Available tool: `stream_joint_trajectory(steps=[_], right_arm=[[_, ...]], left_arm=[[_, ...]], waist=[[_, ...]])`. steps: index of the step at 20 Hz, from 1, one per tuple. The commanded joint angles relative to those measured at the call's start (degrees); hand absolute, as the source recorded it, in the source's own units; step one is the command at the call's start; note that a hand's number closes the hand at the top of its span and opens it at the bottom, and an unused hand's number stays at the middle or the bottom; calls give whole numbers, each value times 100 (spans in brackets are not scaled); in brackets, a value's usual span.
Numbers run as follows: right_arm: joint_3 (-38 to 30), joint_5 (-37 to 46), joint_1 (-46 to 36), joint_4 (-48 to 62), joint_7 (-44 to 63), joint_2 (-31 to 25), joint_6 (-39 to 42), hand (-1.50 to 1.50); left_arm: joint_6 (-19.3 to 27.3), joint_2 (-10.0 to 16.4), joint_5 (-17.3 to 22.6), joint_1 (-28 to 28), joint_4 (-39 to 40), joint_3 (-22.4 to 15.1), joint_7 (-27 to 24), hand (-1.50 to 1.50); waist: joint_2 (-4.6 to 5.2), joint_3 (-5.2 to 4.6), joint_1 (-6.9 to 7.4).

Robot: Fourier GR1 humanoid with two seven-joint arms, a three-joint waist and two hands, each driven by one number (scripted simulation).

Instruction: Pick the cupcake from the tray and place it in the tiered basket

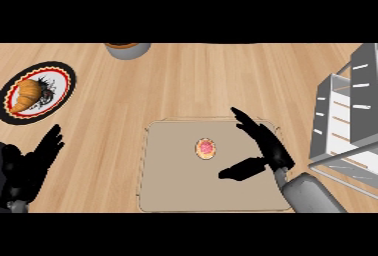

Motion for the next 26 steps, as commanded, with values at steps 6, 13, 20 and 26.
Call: stream_joint_trajectory(steps=[6,13,20,26], right_arm=[[-375,-267,-810,-288,1914,106,981,-150],[-344,12,-874,-562,3100,225,1352,-150],[-750,125,-62,-1001,3096,109,1784,-150],[-890,516,83,-439,2626,746,1937,-150]], left_arm=[[-77,-176,-87,255,-574,53,346,0],[-277,-233,-214,-258,156,390,174,0],[-421,-519,-595,-112,678,523,-531,0],[-482,-528,-678,400,-489,658,136,0]], waist=[[6,17,13],[12,14,-31],[12,13,-57],[13,17,-3]])
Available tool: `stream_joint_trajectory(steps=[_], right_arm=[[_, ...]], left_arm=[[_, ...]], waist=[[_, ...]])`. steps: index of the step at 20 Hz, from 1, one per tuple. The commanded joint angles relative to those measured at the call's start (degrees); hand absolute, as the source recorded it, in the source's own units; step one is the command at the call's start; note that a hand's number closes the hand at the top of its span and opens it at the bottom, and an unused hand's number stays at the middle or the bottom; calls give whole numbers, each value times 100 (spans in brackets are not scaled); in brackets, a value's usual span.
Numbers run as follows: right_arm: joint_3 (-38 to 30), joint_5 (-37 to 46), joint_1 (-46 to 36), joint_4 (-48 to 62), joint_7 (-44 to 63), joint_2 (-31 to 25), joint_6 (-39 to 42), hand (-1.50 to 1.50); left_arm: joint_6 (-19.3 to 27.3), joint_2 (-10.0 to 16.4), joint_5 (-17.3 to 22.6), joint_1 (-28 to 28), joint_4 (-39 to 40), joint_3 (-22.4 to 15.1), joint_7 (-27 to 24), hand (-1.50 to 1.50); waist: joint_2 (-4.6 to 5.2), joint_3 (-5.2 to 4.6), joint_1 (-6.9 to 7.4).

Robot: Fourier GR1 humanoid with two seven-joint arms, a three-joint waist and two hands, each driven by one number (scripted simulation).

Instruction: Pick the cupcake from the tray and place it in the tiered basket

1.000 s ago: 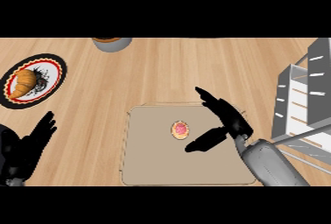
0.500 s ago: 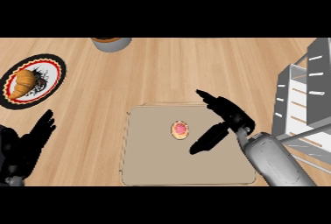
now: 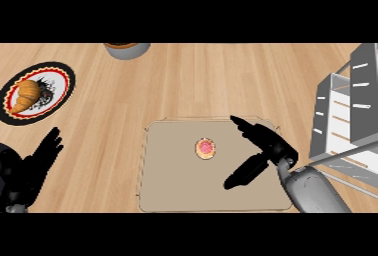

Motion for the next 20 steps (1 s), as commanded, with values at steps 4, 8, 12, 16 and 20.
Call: stream_joint_trajectory(steps=[4,8,12,16,20], right_arm=[[-185,383,313,-63,-112,412,206,-150],[-491,629,141,774,-906,639,291,-150],[-658,917,84,834,-916,854,419,-150],[-708,1128,113,917,-1060,1026,425,-150],[-822,1220,-28,1088,-1045,1095,532,-150]], left_arm=[[-186,-197,-244,288,-186,199,-172,0],[-492,-117,-220,15,259,456,-153,0],[-537,-307,-390,-45,68,558,-10,0],[-523,-363,-514,-192,29,643,204,0],[-418,-653,-699,-31,-238,475,250,0]], waist=[[-2,0,4],[6,0,8],[3,0,3],[3,0,-1],[2,0,3]])
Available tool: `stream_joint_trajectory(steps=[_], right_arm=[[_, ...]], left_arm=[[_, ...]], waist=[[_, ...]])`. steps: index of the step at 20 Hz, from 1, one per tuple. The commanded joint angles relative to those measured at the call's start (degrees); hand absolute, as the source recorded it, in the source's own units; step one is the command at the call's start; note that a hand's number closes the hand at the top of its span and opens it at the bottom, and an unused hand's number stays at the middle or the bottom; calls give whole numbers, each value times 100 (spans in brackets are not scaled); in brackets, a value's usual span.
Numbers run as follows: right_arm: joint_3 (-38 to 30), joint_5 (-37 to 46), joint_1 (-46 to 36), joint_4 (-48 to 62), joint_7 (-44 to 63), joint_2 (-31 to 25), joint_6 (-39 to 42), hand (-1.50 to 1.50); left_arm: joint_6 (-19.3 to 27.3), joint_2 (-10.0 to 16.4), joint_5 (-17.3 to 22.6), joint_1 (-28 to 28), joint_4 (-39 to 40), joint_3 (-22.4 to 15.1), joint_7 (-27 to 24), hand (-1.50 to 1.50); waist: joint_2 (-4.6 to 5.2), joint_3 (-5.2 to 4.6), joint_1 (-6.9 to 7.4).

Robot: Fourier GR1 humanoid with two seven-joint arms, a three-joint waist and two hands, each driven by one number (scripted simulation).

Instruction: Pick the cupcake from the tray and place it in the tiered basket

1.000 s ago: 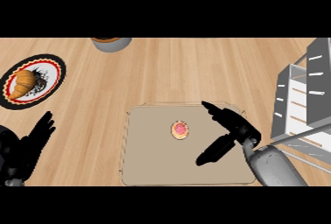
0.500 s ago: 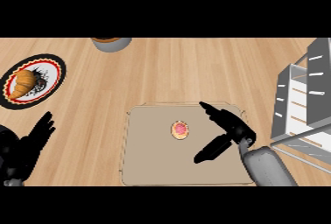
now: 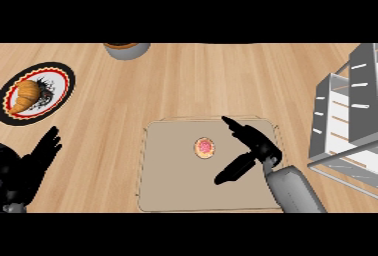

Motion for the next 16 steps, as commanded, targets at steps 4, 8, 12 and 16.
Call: stream_joint_trajectory(steps=[4,8,12,16], right_arm=[[21,219,-221,551,-168,410,-351,-150],[342,-2,-679,1397,-535,415,-788,-150],[395,43,-385,1270,-622,417,-621,-150],[565,-282,-912,1741,-626,419,-782,-150]], left_arm=[[-70,-119,-3,366,-929,-24,590,0],[-13,-205,-212,-7,-106,37,110,0],[-291,71,-43,-278,243,358,11,0],[-206,-38,-230,-420,422,285,-29,0]], waist=[[18,20,45],[31,19,63],[27,17,23],[34,17,38]])
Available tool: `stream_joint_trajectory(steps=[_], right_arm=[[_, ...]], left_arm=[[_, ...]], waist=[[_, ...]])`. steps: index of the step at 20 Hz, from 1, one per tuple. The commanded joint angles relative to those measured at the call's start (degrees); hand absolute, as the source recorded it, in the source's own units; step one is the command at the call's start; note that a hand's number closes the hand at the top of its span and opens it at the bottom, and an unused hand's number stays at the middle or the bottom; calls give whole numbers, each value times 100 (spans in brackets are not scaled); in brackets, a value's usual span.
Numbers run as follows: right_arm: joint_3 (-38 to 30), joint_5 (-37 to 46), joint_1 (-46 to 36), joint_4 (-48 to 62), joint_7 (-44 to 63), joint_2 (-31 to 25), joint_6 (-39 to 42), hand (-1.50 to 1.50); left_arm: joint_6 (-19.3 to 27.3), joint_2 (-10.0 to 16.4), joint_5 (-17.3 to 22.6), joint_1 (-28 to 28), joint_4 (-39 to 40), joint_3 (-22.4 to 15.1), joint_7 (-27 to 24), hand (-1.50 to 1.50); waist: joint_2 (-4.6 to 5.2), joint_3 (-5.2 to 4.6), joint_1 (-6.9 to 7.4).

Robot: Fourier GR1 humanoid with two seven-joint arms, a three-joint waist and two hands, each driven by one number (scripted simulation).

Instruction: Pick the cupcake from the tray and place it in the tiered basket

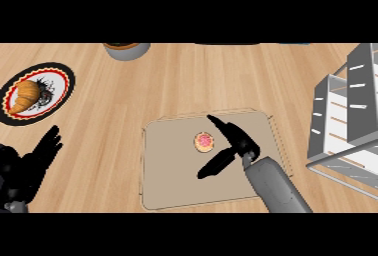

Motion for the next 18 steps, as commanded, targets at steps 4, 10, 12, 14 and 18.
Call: stream_joint_trajectory(steps=[4,10,12,14,18], right_arm=[[514,159,-44,391,-1004,102,-125,150],[617,-240,-403,749,-1303,102,-1125,150],[675,-316,-158,254,-1081,103,-1367,150],[641,-28,196,-290,-739,104,-1419,150],[174,71,409,-369,-867,-192,-1334,150]], left_arm=[[-99,113,50,-175,-90,102,274,0],[-142,75,97,93,-603,121,563,0],[-87,32,-57,-178,19,190,62,0],[81,-341,-360,199,332,-29,-633,0],[32,-229,-251,223,-126,103,-184,0]], waist=[[73,56,52],[71,58,89],[69,54,35],[60,51,-5],[61,53,0]])
